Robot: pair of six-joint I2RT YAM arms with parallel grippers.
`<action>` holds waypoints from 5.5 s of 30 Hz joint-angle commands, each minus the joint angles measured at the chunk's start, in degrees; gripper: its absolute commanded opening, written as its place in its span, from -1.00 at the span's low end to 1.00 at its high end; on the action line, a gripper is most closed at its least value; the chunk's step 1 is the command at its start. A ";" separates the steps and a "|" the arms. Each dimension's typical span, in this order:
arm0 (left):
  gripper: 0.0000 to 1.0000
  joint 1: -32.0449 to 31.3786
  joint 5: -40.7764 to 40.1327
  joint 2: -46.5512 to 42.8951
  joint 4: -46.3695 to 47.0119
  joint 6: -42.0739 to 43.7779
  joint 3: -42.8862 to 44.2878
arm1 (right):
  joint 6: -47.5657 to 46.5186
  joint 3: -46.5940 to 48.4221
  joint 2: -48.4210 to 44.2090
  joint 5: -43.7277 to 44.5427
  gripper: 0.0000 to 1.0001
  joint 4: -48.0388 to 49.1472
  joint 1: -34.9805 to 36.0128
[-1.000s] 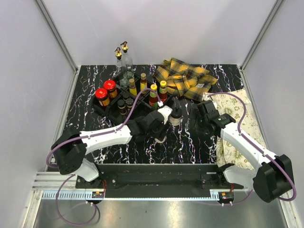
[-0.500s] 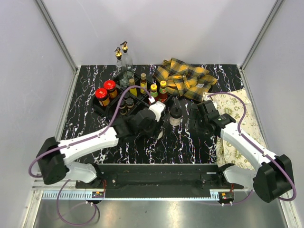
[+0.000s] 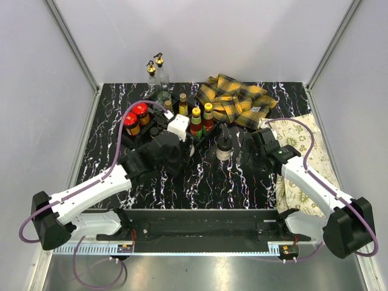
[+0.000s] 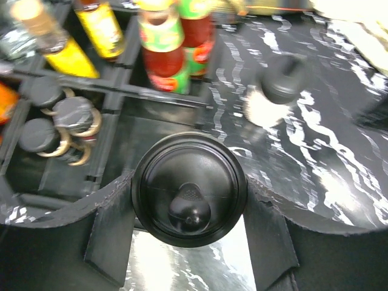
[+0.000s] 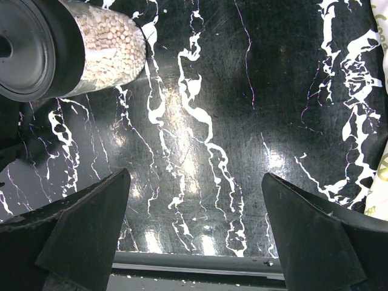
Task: Organize the condiment bottles
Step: Pick up the bottle from the center of the board, then place the bottle in the storage box, then pick up the bottle from the center of the board.
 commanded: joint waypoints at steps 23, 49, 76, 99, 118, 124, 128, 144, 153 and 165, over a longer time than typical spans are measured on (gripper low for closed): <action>-1.00 16.97 8.58 18.58 15.43 0.01 4.51 | 0.22 0.50 2.32 0.26 1.00 1.31 -0.40; 0.16 18.02 11.57 25.53 16.66 -0.26 5.65 | 0.40 -0.02 2.49 -0.61 1.00 2.01 -0.40; 0.97 15.48 29.84 4.08 12.44 4.22 3.63 | 1.62 -0.11 -1.55 0.44 0.99 1.57 -0.40; 0.98 3.17 25.73 30.70 23.96 2.82 13.38 | 4.79 -2.13 -4.98 5.80 1.00 0.43 -2.34; 0.98 3.17 19.21 37.04 24.66 2.55 16.81 | 3.65 -2.84 -5.24 5.80 1.00 0.43 -3.66; 0.98 3.17 17.72 39.41 25.01 2.38 18.04 | 3.82 -3.19 -5.42 5.63 1.00 0.43 -3.83; 0.98 3.17 17.28 41.43 24.92 2.20 19.18 | 3.74 -3.28 -5.85 5.54 0.99 0.25 -3.92; 0.59 3.26 15.61 46.36 22.12 3.78 22.35 | 3.56 -3.36 -6.03 5.45 0.99 0.16 -4.27; -0.55 3.26 15.00 45.58 21.58 4.40 23.14 | 3.30 -3.10 -6.38 5.28 1.00 -0.27 -4.45; -1.00 3.17 11.04 28.81 13.15 4.14 19.11 | 3.47 -2.22 -6.73 4.57 1.00 -0.45 -4.45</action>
